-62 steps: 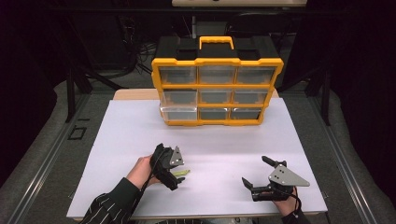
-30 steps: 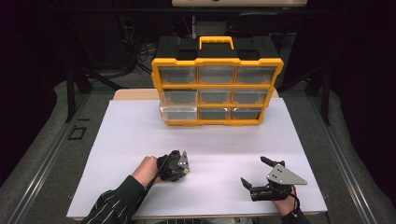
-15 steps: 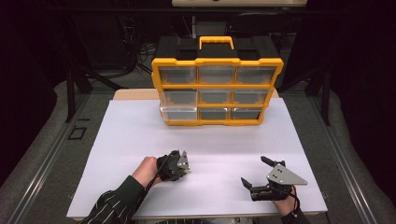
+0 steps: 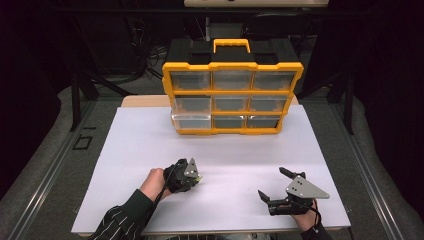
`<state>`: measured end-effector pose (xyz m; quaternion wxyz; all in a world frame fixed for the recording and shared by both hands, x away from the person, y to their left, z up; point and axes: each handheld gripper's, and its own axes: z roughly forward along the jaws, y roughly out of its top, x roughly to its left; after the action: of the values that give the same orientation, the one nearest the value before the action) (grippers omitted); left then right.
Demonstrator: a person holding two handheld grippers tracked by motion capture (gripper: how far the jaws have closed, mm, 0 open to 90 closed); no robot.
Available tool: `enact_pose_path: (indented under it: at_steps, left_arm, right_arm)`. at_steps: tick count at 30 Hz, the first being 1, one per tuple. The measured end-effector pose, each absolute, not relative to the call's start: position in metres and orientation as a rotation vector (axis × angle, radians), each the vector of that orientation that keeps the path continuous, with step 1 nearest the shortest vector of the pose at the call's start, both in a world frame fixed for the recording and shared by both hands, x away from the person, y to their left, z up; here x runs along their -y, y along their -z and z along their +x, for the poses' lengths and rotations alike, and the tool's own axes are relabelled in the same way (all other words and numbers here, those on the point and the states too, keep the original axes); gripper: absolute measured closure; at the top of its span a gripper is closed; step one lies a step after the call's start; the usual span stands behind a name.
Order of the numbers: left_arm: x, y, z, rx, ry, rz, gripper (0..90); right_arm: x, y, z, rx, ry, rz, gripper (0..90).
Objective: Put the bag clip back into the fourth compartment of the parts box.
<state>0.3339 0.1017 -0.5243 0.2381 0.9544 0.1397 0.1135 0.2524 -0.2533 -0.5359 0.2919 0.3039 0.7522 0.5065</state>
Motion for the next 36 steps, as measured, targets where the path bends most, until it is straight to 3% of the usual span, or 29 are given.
enact_pose_path:
  at_steps: [36]
  left_arm:
    - [-0.134, 0.520, 0.345, -0.561, -0.392, 2.551, 80.2]
  right_arm:
    - [0.252, 0.536, 0.253, -2.004, -1.345, 0.816, 0.1]
